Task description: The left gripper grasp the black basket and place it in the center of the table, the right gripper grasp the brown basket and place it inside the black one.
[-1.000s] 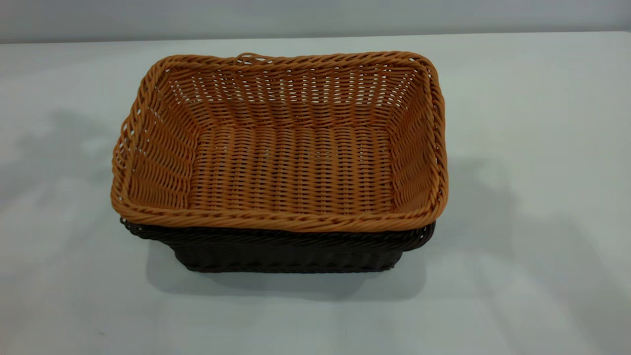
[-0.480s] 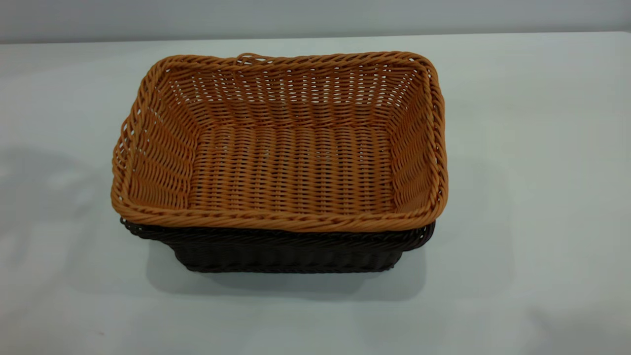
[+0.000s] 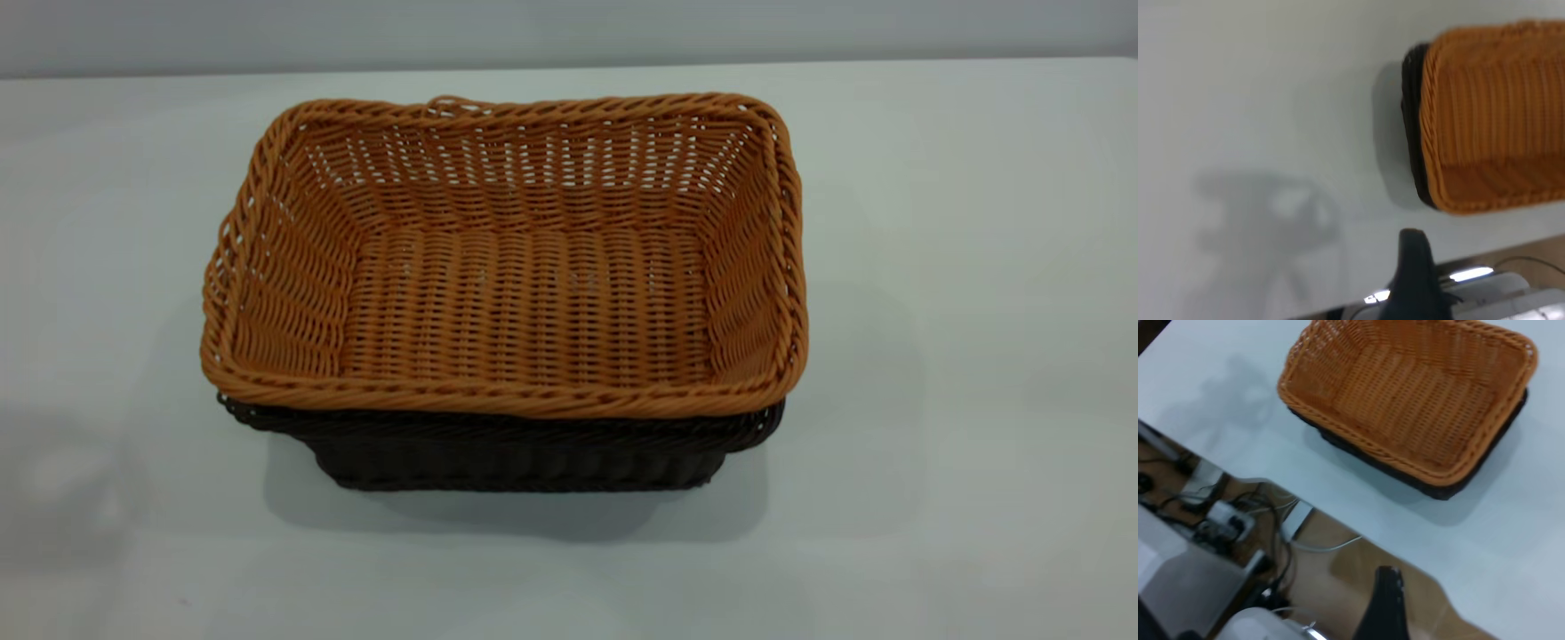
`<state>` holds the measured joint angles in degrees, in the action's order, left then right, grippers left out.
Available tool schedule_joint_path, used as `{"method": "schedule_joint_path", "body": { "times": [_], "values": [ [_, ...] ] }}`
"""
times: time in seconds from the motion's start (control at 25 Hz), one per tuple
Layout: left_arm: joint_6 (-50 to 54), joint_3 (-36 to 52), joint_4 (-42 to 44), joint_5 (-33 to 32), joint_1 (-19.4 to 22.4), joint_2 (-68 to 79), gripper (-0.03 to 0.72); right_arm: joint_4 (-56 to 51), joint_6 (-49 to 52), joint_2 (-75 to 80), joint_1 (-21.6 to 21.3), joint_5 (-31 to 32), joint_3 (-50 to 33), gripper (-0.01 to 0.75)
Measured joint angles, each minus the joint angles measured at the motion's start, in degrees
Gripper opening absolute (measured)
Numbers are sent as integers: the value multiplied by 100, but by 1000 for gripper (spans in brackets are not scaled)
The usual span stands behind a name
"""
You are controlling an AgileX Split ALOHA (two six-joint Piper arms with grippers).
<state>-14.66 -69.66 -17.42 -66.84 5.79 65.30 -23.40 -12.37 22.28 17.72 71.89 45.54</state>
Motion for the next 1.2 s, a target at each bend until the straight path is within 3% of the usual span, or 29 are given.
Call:
{"method": "schedule_joint_path", "body": {
  "times": [0.32,0.64,1.2],
  "values": [
    [66,1296,-12,0,0,-1756,488,609,1,-1275,0,-246,-965,590],
    [66,2258,69,30,0,-3709,488,986,99,-1592,0,-519,-1706,590],
    [72,3580,146,30,0,-5719,488,1055,245,-2321,0,-582,-1851,590]
  ]
}}
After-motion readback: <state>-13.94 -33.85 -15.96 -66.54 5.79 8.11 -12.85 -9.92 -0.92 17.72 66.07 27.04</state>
